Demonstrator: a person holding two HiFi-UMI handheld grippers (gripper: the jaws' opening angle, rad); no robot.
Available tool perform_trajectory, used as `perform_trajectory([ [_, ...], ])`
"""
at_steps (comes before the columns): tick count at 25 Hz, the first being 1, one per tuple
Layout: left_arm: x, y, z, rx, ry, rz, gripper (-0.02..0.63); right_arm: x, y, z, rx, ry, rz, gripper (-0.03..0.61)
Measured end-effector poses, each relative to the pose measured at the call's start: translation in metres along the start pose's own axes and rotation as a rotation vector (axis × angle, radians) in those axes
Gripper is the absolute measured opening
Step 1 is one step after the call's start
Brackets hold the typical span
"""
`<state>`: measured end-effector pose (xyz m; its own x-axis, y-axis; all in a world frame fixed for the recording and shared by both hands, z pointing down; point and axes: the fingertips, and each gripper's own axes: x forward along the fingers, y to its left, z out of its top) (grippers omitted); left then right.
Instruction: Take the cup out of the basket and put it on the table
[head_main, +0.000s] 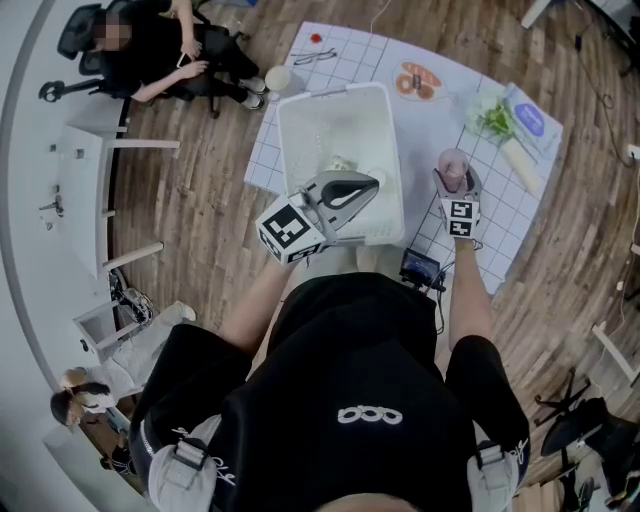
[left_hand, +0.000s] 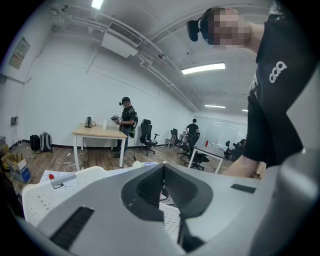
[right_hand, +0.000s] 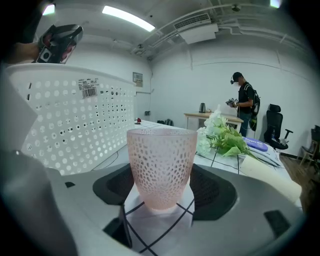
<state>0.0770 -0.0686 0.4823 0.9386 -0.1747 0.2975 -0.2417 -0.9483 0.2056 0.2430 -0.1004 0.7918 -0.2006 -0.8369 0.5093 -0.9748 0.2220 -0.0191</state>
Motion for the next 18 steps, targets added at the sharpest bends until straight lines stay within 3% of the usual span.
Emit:
perform_trajectory([
  [12, -0.020, 0.006, -0.010, -0.025, 0.005, 0.003, 0.009, -0.007, 0.001, -0.014, 0.001, 0.079, -0.010, 0.337],
  [18, -0.035, 0.017, -0.007, -0.022, -0.003, 0.003, 0.009, -0.013, -0.001, -0.019, 0.050, 0.107, -0.039, 0.337],
])
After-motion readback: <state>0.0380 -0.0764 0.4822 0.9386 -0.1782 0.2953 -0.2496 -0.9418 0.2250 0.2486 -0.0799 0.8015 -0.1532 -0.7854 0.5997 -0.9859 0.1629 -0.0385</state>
